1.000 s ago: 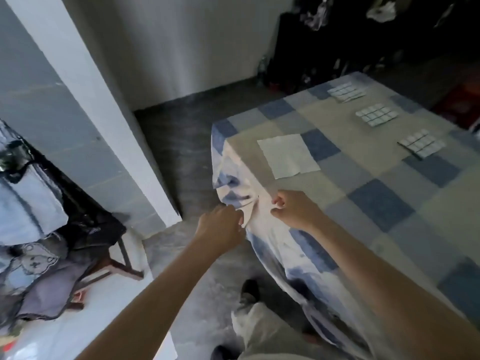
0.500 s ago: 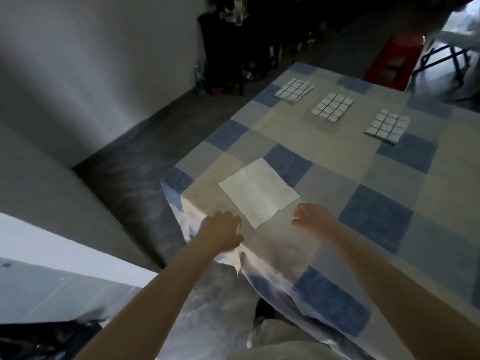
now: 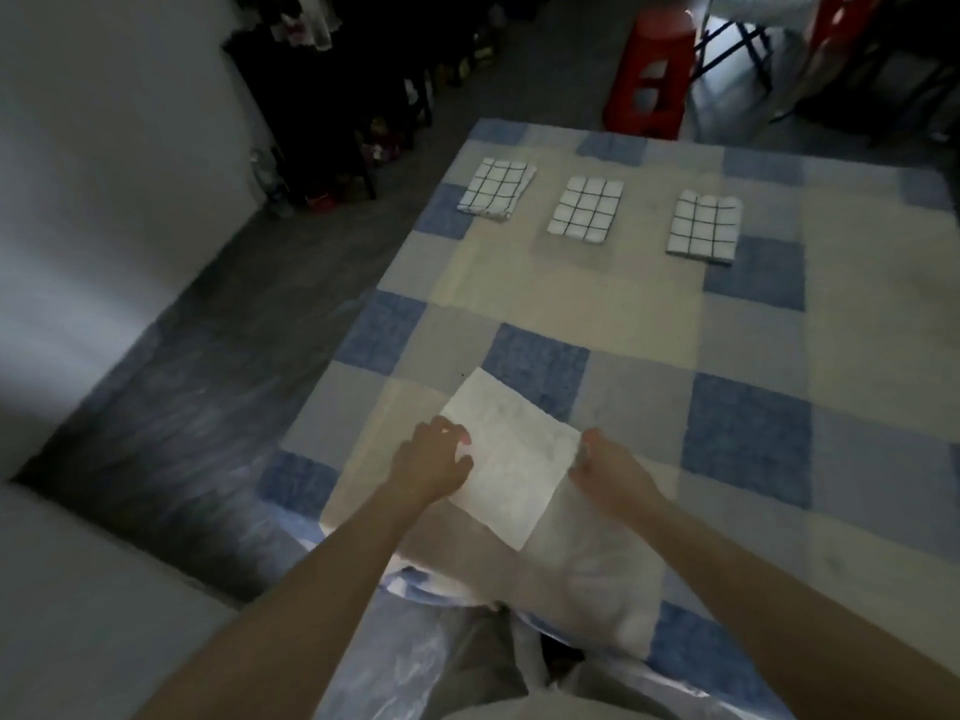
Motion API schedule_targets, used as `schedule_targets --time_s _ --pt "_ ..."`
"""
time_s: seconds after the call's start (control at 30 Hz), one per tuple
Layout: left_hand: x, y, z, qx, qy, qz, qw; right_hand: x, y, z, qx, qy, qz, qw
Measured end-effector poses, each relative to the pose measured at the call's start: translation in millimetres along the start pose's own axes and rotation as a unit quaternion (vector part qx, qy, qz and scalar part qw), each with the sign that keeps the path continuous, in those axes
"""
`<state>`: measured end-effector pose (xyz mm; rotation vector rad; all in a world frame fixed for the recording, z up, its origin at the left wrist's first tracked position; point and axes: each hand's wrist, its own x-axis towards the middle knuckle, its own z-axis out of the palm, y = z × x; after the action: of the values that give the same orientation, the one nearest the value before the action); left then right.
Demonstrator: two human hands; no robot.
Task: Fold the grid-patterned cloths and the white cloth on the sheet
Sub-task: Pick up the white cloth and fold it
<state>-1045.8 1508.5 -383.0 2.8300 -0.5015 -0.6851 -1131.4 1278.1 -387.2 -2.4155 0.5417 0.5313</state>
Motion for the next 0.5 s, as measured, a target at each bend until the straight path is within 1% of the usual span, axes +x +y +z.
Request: schedule_targets --time_s 0.07,0.13,0.23,0.33,0.43,0.5 --pt "23.9 -8.3 -6.7 -0.031 0.014 0.0 0.999 7.3 -6.4 3.7 0.029 0.025 0.028 0.999" --pt "47.8 -12.7 -12.6 -0.073 0.022 0.007 0.997 13.7 -12.1 5.9 0.039 0.034 0.048 0.998" --pt "79.3 -15.7 -17.5 -0.108 0.015 0.016 0.994 24.5 -17.8 6.9 0.023 0.037 0.073 0.996" --pt "99.6 -16.1 -16.8 -0.147 0.028 0.024 0.988 31.0 -23.9 9.0 0.018 0.034 0.108 0.993" --pt "113.6 -6.9 -20.1 -0.153 0.017 0.026 0.988 34.1 -30.4 10.7 0.036 0.045 0.093 0.994" --pt "124.4 -0.6 -21.7 -0.17 -0.016 0.013 0.985 32.7 -33.5 6.3 0.104 0.051 0.082 0.99"
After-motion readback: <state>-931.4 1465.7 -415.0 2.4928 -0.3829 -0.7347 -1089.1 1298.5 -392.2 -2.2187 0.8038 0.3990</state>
